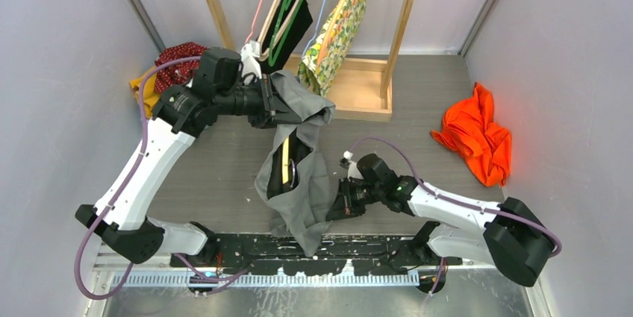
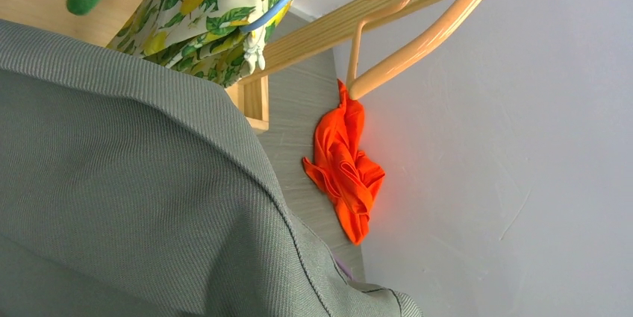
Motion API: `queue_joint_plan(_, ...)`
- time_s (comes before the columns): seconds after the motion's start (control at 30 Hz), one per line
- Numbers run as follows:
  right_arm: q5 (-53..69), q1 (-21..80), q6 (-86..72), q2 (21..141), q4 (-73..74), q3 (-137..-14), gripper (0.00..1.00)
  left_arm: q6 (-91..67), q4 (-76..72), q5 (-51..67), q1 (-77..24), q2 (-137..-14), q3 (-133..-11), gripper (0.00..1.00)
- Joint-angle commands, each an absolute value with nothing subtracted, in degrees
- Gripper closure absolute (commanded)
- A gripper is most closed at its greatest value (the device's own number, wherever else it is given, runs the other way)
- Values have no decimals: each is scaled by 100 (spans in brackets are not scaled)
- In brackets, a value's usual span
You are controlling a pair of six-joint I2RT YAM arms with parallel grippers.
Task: Place the skirt on the hanger
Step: Pick up the hanger at the center of the board.
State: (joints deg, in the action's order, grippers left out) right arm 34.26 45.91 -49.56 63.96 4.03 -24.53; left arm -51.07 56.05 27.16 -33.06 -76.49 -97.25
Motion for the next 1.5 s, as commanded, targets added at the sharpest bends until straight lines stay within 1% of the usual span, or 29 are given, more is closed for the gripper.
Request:
queue_joint_plan(0.0,2901,4571,-4630,6005,908,-2445,94,-5245,5047,3111,-3206,-7346,-9716,100)
queue_joint_plan(0.03,2787,4570,-4504,5856,1222,-2552,80,-5242,5045,3126,-3193,-7343,-9694,100)
queue_joint_plan(0.07,2661,4570,-4304,5695,1580,-2732,59,-5230,5056,3153,-3186,-7351,-9676,100)
queue_joint_plan(0.1,2498,4568,-4103,5473,2172,-3045,46,-5221,5080,3181,-3182,-7364,-9665,100)
queue_joint_plan(0.13,2324,4570,-3896,5242,2545,-3356,39,-5202,5106,3201,-3177,-7372,-9644,100)
queue_joint_plan(0.17,2118,4564,-3678,5069,2922,-3694,34,-5184,5130,3218,-3176,-7374,-9616,100)
queue_joint_plan(0.2,1896,4562,-3434,4939,3341,-4083,32,-5155,5177,3244,-3173,-7399,-9589,100)
queue_joint_plan(0.33,1034,4562,-2546,5134,4589,-5674,28,-4848,5415,3381,-3193,-7555,-9385,100)
queue_joint_plan(0.47,540,4516,-2047,5326,5092,-6559,24,-4131,5995,3303,-3231,-7694,-9175,100)
queue_joint_plan(0.53,527,4449,-1848,5378,5206,-6818,23,-3902,6065,3362,-3246,-7640,-8976,100)
queue_joint_plan(0.63,741,4169,-1411,5472,5452,-7247,26,-3537,6266,3447,-3410,-7644,-8846,100)
queue_joint_plan(0.77,1030,3876,-781,5553,5227,-7618,27,-3031,6753,3464,-4053,-8029,-9037,100)
queue_joint_plan(0.87,1061,3875,-337,6063,5242,-8110,27,-2698,7243,3257,-4563,-8416,-9503,100)
queue_joint_plan(0.97,1143,3871,182,6569,5397,-8616,32,-2642,7231,3324,-4938,-8525,-9632,100)
queue_joint_plan(1.1,1268,3873,685,6573,5165,-8601,31,-2673,7148,3499,-5047,-8405,-9515,100)
queue_joint_plan(1.17,1827,3870,1093,6332,4849,-8216,31,-2708,7050,3694,-5098,-8219,-9393,100)
queue_joint_plan(1.2,2304,3868,1295,6205,4717,-8032,31,-2727,7013,3783,-5102,-8139,-9341,100)
queue_joint_plan(1.27,2789,3870,1500,6038,4533,-7846,29,-2789,6912,3943,-5109,-8024,-9252,100)
queue_joint_plan(1.47,4023,3867,1773,6065,4609,-7846,29,-2923,6654,4284,-5108,-7813,-9020,100)
